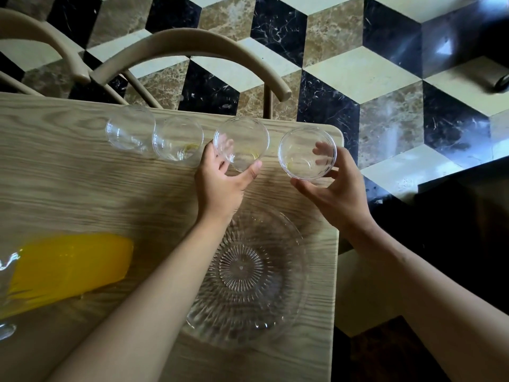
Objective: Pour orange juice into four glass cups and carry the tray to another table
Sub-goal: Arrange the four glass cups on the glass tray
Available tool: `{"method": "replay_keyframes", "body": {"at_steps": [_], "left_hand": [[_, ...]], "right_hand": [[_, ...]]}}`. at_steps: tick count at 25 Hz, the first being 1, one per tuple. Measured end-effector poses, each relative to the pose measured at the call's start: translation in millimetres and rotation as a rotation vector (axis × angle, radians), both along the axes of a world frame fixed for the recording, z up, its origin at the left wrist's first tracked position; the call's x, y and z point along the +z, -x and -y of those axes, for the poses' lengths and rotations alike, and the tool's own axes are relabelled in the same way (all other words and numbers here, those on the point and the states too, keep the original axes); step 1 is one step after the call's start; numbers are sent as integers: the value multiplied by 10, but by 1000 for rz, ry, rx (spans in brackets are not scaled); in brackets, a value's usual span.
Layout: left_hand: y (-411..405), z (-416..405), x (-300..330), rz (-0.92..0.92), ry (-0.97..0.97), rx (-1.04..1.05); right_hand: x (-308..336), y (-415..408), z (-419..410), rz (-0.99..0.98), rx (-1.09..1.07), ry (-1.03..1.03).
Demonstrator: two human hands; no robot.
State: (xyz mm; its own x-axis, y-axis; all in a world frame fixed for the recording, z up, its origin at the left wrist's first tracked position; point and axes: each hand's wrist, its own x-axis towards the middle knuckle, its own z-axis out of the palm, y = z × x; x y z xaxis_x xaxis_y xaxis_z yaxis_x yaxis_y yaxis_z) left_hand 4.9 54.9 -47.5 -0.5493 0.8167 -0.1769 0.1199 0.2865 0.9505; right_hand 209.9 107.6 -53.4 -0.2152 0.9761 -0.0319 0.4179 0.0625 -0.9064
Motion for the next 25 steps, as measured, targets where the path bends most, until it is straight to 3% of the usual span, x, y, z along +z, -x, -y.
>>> {"method": "replay_keyframes", "body": {"at_steps": [8, 16, 25], "left_hand": [[184, 792, 337, -33, -38, -34], [417, 1560, 389, -102, -19, -153], [496, 1665, 141, -201, -9, -265]], "right_hand": [[374, 119, 671, 32, -43, -67], [367, 316, 1395, 89, -67, -7], [189, 291, 1804, 131, -101, 19]]}}
